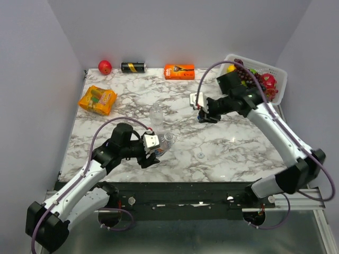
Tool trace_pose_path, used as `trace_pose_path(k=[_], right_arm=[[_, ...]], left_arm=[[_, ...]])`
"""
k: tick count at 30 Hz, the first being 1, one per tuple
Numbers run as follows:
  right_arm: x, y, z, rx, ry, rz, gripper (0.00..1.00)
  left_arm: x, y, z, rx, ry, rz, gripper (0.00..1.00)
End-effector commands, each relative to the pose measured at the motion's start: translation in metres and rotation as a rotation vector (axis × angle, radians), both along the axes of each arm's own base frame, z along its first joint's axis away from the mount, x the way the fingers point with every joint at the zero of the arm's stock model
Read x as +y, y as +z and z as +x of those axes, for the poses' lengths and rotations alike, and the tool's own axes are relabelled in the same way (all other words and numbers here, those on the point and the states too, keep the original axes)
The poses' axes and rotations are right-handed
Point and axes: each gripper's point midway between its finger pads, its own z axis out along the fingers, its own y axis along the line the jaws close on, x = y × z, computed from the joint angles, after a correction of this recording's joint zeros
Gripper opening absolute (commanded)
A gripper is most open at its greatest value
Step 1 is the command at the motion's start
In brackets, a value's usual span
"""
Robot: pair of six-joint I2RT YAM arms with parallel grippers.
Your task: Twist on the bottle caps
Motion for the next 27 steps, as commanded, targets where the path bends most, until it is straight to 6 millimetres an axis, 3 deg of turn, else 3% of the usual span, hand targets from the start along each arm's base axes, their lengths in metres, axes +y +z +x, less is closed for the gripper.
trace_pose_path(k=[1, 3, 6, 9, 13, 18, 27], right_arm=[[-0.007, 0.066, -0.073, 0.056, 0.098, 0.146, 0.26], [-0.009, 0.085, -0.089, -0.021, 0.15, 0.195, 0.25], [-0.003, 0.088, -0.102, -0.131, 0.211, 0.191, 0.25], [0.014, 0.099, -0.101, -0.241, 0.256, 0.192, 0.27], [0.037, 0.109, -0.107, -0.245, 0.33, 0.211, 0.27], [0.058, 0.109, -0.111, -0.281, 0.471, 0.18, 0.26], [0.057, 0.094, -0.14, -0.272, 0.666, 0.104, 0.26]], left_arm=[[-0.017, 0.008, -0.006, -0.038, -0.117, 0.03, 0.0], [-0.021, 0.005, 0.001, -0.077, -0.11, 0.022, 0.0], [-0.031, 0.009, 0.006, -0.115, -0.11, -0.003, 0.0], [-0.041, 0.001, 0.006, -0.101, -0.128, -0.006, 0.0], [-0.053, 0.005, 0.006, -0.159, -0.175, -0.048, 0.0], [-0.06, 0.008, 0.009, -0.21, -0.206, -0.043, 0.0], [-0.058, 0.001, 0.005, -0.217, -0.195, -0.045, 0.0]])
